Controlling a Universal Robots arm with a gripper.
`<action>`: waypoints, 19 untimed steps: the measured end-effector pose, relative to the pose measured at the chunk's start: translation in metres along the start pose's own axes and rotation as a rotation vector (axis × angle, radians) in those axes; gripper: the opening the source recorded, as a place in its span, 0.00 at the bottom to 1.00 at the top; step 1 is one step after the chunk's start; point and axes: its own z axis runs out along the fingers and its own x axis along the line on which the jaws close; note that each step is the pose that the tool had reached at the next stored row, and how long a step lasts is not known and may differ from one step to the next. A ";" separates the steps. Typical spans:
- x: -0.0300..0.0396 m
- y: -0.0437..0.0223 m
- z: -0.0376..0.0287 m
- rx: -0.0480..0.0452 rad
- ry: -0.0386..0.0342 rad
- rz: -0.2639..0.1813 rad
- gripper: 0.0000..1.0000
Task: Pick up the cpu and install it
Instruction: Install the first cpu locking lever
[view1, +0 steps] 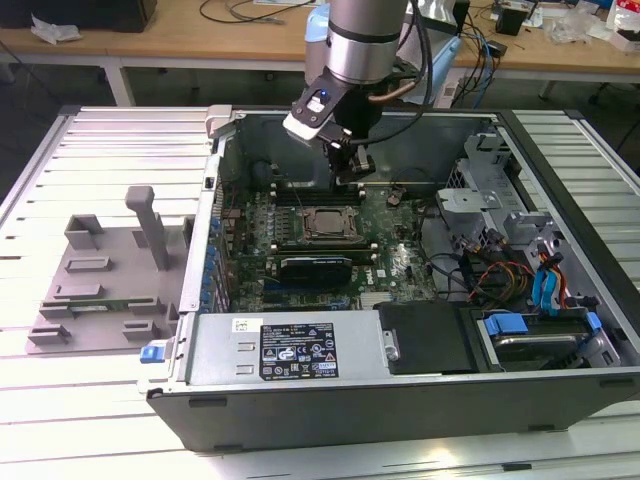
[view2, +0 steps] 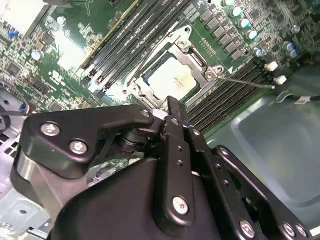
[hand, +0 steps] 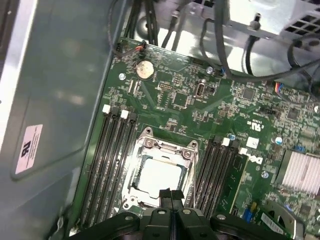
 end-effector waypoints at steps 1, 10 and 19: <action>0.0000 0.0000 0.0000 0.0000 -0.0012 -0.030 0.11; 0.0000 0.0000 0.0000 -0.0004 -0.0093 -0.235 0.11; 0.0000 0.0000 0.0000 -0.0007 -0.0148 -0.372 0.11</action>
